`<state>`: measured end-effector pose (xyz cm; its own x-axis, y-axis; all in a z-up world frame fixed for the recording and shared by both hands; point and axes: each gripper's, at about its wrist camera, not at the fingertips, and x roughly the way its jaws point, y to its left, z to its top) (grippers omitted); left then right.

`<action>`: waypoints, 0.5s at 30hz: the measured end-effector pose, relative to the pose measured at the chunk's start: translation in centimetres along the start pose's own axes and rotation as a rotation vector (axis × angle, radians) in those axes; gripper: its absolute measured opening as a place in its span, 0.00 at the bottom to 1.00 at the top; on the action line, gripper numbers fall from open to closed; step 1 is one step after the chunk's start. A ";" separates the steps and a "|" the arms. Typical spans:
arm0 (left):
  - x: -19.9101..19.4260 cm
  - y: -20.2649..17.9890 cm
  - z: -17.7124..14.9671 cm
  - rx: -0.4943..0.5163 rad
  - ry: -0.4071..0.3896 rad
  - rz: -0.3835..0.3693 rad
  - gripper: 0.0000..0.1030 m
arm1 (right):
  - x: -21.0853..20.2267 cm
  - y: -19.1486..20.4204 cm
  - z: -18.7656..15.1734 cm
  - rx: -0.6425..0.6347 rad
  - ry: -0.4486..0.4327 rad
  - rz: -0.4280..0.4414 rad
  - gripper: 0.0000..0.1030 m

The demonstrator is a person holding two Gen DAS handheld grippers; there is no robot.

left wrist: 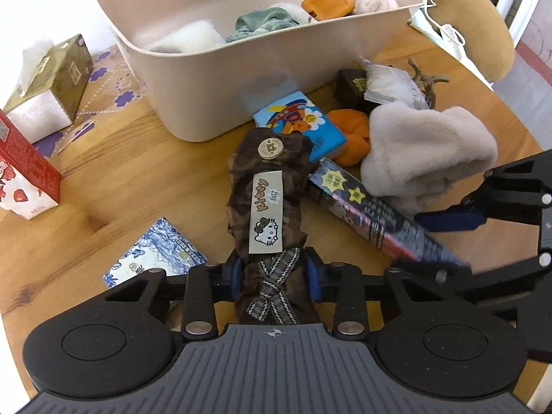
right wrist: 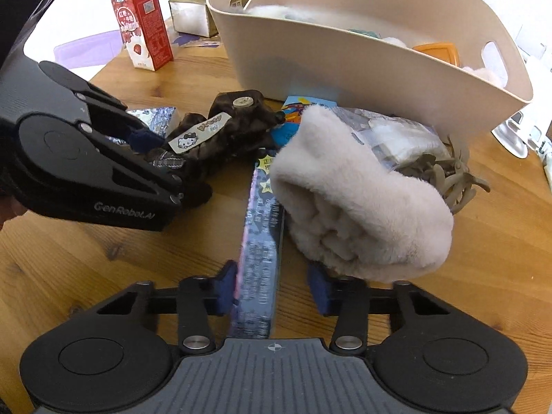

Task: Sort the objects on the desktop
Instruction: 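Grasp brown Hello Kitty scrunchie with left tool while right tool grasps toothbrush box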

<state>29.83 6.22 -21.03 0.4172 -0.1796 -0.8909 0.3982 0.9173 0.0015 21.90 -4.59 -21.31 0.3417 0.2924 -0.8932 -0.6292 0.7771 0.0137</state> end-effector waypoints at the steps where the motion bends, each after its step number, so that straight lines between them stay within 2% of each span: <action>1: -0.1 0.0 -0.1 0.002 -0.002 0.001 0.33 | -0.1 -0.1 0.0 -0.002 0.004 0.003 0.21; 8: -0.7 -0.6 -1.2 0.029 -0.011 0.015 0.30 | -0.5 -0.2 -0.6 -0.023 0.022 0.051 0.21; 15: -1.7 -0.7 -2.5 0.001 -0.004 0.021 0.30 | -1.7 -0.7 -1.4 -0.012 0.015 0.110 0.21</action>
<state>26.76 6.80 -20.63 0.4283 -0.1620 -0.8890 0.3907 0.9203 0.0205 20.78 -6.35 -20.46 0.2602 0.3671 -0.8930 -0.6704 0.7343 0.1066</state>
